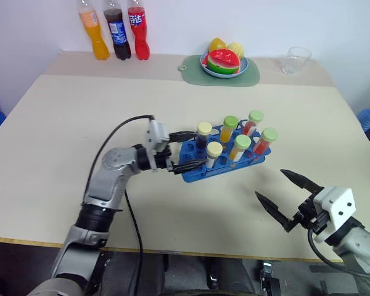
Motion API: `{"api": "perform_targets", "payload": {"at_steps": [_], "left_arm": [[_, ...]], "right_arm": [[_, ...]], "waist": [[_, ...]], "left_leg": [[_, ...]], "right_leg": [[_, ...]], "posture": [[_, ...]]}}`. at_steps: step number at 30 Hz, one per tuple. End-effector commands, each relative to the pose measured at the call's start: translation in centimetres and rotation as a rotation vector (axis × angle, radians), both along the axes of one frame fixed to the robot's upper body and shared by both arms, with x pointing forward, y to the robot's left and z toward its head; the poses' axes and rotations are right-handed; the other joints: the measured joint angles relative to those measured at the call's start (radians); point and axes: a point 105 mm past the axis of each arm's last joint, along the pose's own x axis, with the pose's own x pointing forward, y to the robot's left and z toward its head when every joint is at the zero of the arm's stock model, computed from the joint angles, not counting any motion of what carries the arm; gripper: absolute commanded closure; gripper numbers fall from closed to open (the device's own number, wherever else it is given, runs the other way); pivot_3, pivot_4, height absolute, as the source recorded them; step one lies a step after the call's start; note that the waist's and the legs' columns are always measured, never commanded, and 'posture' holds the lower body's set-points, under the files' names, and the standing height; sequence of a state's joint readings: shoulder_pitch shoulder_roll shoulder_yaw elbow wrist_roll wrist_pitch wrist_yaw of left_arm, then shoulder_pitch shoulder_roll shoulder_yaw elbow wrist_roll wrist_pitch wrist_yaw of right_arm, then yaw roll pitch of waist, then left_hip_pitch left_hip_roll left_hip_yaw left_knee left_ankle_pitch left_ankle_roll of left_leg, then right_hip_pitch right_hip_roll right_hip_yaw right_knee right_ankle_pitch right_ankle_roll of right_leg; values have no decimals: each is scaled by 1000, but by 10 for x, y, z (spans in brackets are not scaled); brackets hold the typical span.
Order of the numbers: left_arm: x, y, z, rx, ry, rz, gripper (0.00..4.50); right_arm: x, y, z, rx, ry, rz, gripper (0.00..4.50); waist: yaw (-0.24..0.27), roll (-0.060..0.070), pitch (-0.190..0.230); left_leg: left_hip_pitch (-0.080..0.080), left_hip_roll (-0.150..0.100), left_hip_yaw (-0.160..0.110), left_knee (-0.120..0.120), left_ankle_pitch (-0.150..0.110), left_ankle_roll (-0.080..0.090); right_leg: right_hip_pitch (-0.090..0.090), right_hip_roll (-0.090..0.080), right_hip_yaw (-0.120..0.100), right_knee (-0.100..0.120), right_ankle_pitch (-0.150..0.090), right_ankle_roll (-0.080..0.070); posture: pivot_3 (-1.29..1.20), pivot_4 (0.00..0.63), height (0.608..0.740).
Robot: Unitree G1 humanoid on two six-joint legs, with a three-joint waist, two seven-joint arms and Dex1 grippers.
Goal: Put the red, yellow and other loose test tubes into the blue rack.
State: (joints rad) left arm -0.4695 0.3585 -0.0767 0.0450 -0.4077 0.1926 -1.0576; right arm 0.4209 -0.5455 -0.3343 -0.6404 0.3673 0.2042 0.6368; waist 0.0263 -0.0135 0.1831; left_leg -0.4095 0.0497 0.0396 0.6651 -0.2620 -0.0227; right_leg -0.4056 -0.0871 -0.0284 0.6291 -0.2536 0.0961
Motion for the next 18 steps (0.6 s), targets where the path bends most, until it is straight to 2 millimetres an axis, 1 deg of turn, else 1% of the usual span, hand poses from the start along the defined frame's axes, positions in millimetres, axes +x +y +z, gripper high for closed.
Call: {"api": "perform_targets", "payload": {"at_steps": [1,2,6,7,9,12,18], "left_arm": [[4,34,12,-7,-49,118,306],[4,40,12,6,-55,142,306],[6,77,4,67,-31,298,306],[4,90,0,84,-21,347,306],[-3,109,-5,105,2,411,306],[-15,121,-10,123,26,454,306],[-32,130,-22,152,95,489,306]], "right_arm": [[7,-10,6,10,-35,-37,0],[8,-13,5,5,-31,-39,0],[12,-21,1,22,-14,-53,0],[14,-26,1,34,-12,-76,0],[16,-36,-1,47,-7,-108,0],[17,-47,-2,44,-1,-125,0],[19,-62,-2,37,12,-136,0]], "waist": [[-3,0,0],[-3,0,0],[0,0,0],[0,0,0],[-11,0,0],[-14,0,0],[-14,0,0]], "left_leg": [[0,0,0,0,0,0],[0,0,0,0,0,0],[0,0,0,0,0,0],[0,0,0,0,0,0],[0,0,0,-1,0,0],[0,1,0,-1,0,0],[0,1,1,-1,0,0]], "right_leg": [[0,0,0,0,0,0],[0,0,0,1,0,0],[0,0,0,0,0,0],[0,0,0,0,0,0],[0,0,0,0,0,0],[0,0,0,1,0,0],[0,-1,0,0,0,0]], "posture": [[0,150,740],[0,150,740],[0,150,740],[0,150,740],[0,150,740],[0,150,740],[0,150,740]]}}
